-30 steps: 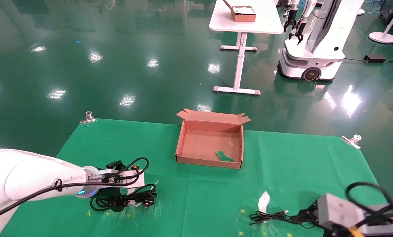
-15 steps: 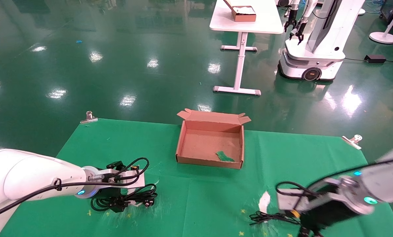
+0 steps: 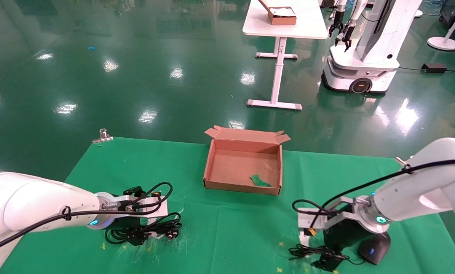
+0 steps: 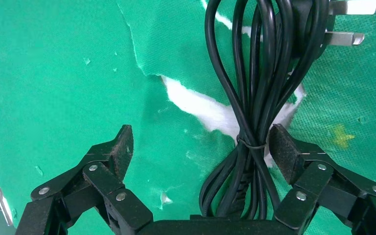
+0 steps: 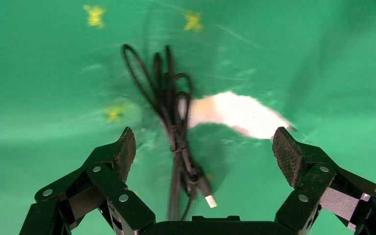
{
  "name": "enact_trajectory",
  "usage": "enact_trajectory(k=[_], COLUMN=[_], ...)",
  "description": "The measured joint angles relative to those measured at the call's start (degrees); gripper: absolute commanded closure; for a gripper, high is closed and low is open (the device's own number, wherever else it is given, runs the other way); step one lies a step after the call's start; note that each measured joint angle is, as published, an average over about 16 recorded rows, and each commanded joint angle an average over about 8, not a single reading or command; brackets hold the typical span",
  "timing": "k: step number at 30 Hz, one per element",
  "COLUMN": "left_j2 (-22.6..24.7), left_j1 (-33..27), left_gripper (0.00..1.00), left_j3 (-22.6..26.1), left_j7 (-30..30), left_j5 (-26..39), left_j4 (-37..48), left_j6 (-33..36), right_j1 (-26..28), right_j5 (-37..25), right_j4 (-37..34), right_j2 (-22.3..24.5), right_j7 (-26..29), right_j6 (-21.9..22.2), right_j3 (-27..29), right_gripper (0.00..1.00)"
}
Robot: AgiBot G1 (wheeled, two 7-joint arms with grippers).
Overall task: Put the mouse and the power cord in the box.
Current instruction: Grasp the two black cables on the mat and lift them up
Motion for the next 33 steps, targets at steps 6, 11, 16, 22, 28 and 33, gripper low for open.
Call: enact_trajectory(k=[6, 11, 16, 22, 28, 33], left_j2=[0.01, 0.0, -0.01, -0.02, -0.03, -0.03], left_j1=[0.0, 0.0, 0.0, 0.01, 0.01, 0.01], left_gripper=[1.0, 1.0, 1.0, 1.0, 1.0, 1.0], left_j3=[0.0, -0.01, -0.02, -0.03, -0.02, -0.02], left_j7=[0.01, 0.01, 0.01, 0.01, 0.01, 0.01], left_j5=[0.0, -0.03, -0.07, -0.11, -0.11, -0.11], left_j4=[0.03, 0.03, 0.01, -0.01, -0.02, -0.03], left_j6=[-0.02, -0.01, 0.01, 0.02, 0.02, 0.02], right_j1=[0.5, 0.48, 0.3, 0.14, 0.04, -0.01], right_j5=[-0.25, -0.19, -0.06, 0.05, 0.11, 0.14], right_j4=[-2.55, -2.43, -1.66, -1.03, -0.65, -0.45], right_j2=[-1.17, -1.09, -0.73, -0.44, -0.26, -0.16], right_j7=[-0.85, -0.81, -0.65, -0.52, -0.44, -0.4], right_j6=[1.35, 1.32, 0.98, 0.7, 0.52, 0.43], right_j3=[-0.07, -0.03, 0.01, 0.04, 0.06, 0.08], right_gripper=[1.0, 1.0, 1.0, 1.0, 1.0, 1.0])
